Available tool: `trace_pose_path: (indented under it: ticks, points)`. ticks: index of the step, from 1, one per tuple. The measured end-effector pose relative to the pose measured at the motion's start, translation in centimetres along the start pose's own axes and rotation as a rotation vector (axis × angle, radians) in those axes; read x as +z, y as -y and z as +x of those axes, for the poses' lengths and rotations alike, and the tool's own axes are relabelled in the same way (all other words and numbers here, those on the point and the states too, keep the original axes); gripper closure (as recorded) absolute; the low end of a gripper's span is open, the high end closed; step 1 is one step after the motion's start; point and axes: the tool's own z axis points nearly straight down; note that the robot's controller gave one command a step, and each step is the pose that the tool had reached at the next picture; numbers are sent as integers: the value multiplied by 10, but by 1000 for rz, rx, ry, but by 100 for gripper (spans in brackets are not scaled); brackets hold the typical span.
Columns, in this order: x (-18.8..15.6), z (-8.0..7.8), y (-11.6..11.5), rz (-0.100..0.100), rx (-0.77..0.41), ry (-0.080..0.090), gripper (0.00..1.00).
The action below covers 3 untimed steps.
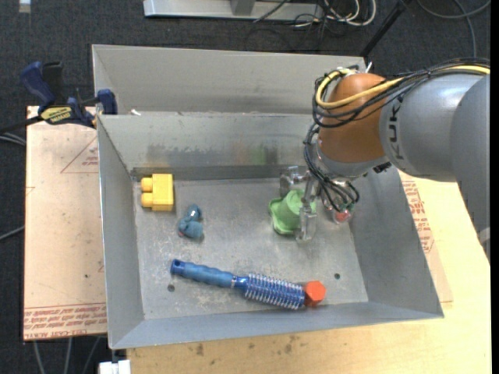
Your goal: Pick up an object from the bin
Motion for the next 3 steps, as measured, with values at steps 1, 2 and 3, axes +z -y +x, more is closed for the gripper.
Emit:
trace_pose_path:
  ticks: [1, 2, 3]
  points:
    - [-5, -3, 1, 0, 1, 5, 100]
    - [-34, -5, 1, 1, 1, 3, 100]
    - [-53, -6, 1, 1, 2, 1, 100]
